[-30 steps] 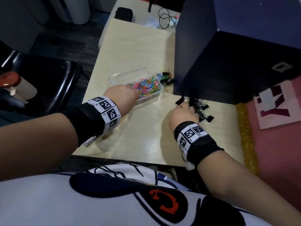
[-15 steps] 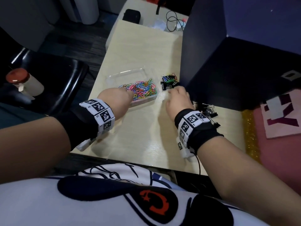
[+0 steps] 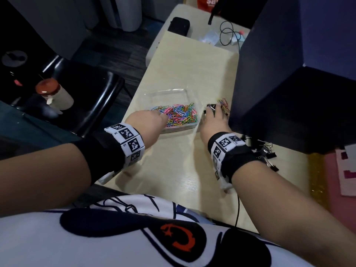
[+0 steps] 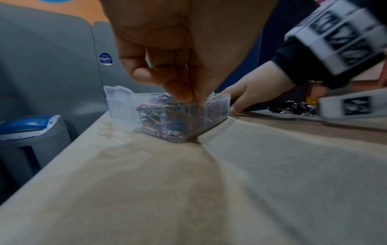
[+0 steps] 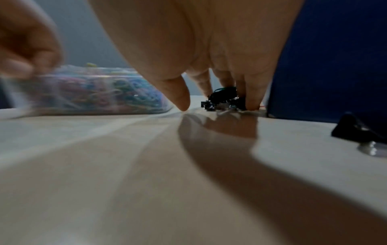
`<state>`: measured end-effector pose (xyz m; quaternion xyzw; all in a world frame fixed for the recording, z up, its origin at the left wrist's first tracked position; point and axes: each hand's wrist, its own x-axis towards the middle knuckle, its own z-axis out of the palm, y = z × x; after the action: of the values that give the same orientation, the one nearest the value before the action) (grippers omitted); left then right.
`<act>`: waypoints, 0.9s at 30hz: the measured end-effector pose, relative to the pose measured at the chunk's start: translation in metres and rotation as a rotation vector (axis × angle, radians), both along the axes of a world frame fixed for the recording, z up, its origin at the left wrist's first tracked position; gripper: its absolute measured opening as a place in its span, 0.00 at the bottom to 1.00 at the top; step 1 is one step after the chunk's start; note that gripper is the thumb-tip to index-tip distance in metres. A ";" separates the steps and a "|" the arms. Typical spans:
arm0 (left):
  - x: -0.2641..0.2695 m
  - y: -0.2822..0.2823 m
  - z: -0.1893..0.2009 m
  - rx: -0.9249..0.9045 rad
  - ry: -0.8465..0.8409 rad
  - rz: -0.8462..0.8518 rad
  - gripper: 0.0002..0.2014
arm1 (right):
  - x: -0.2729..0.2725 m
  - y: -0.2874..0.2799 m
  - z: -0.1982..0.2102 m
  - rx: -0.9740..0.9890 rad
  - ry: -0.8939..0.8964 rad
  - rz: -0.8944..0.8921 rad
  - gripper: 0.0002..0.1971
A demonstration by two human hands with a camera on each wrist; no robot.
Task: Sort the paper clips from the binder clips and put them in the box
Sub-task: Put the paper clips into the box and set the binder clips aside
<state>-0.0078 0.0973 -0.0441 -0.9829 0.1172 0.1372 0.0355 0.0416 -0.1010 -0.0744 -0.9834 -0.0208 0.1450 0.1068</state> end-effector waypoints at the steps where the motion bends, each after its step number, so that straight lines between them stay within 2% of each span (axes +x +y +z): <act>1: 0.002 0.001 0.000 -0.005 -0.004 0.002 0.07 | -0.008 0.001 0.001 -0.008 0.018 0.030 0.32; 4: 0.011 0.001 0.002 -0.015 -0.018 0.005 0.07 | -0.039 0.004 0.003 -0.028 0.042 0.076 0.33; 9: 0.021 0.002 0.001 -0.068 -0.035 0.000 0.05 | -0.066 0.006 0.012 -0.052 -0.056 0.083 0.21; 12: 0.021 0.002 0.001 -0.088 -0.034 0.015 0.05 | -0.048 0.005 0.020 0.033 -0.112 0.006 0.18; 16: 0.018 -0.001 0.003 -0.067 -0.021 0.034 0.06 | -0.002 0.001 0.021 0.114 -0.089 -0.098 0.22; 22: 0.014 0.000 0.006 0.008 0.021 0.029 0.07 | 0.043 0.000 0.002 0.109 -0.013 -0.166 0.25; 27: 0.013 0.003 0.007 0.006 0.026 0.028 0.07 | 0.048 0.001 -0.012 0.070 0.099 -0.161 0.28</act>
<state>0.0053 0.1004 -0.0373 -0.9825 0.1034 0.1506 0.0350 0.0896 -0.1002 -0.0861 -0.9692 0.0584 0.1836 0.1534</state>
